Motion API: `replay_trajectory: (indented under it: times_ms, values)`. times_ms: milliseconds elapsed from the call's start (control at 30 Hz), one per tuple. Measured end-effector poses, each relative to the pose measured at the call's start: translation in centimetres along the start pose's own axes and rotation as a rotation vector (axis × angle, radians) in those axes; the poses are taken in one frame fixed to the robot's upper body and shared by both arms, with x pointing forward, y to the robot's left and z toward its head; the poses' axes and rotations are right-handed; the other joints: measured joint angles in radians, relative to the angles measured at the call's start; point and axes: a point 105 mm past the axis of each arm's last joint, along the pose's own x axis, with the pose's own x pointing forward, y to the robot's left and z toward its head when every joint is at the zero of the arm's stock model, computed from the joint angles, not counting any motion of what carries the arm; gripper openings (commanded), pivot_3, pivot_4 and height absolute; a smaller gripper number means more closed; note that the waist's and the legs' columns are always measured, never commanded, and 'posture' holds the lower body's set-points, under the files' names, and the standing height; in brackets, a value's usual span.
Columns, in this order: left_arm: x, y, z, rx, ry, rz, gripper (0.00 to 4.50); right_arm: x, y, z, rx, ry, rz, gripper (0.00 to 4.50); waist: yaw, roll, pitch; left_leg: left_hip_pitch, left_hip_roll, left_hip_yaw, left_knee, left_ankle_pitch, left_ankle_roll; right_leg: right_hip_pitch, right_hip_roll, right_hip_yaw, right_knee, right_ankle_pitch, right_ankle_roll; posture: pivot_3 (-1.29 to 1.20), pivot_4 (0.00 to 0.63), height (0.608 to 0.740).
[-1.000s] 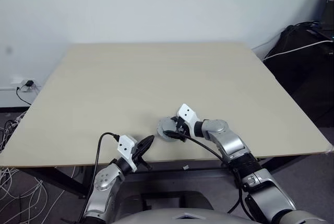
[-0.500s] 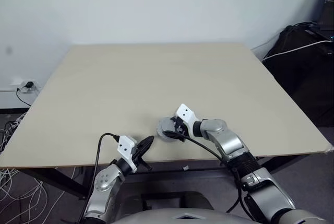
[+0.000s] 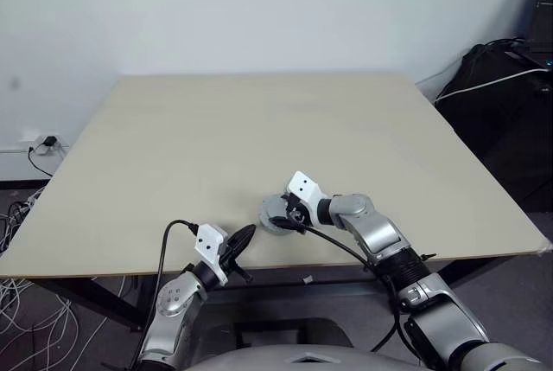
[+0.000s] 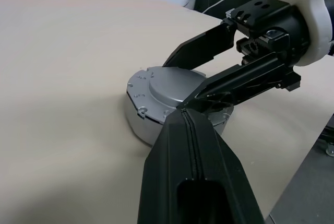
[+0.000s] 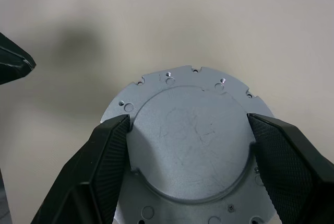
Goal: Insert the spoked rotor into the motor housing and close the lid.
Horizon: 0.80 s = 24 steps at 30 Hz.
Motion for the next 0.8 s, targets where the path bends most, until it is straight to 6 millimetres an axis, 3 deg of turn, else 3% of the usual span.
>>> replay_trajectory:
  times_ms: [800]
  values:
    - [-0.14, -0.01, -0.29, -0.011, 0.016, 0.006, 0.0, -0.17, 0.43, -0.27, 0.07, 0.005, -0.004, 3.29, 0.0, 0.0, 0.0, 0.0, 0.0, 0.0, 0.0, 0.0, 0.0, -0.001, 0.0, 0.0, 0.0, 0.0, -0.001, 0.0, 0.0, 0.74]
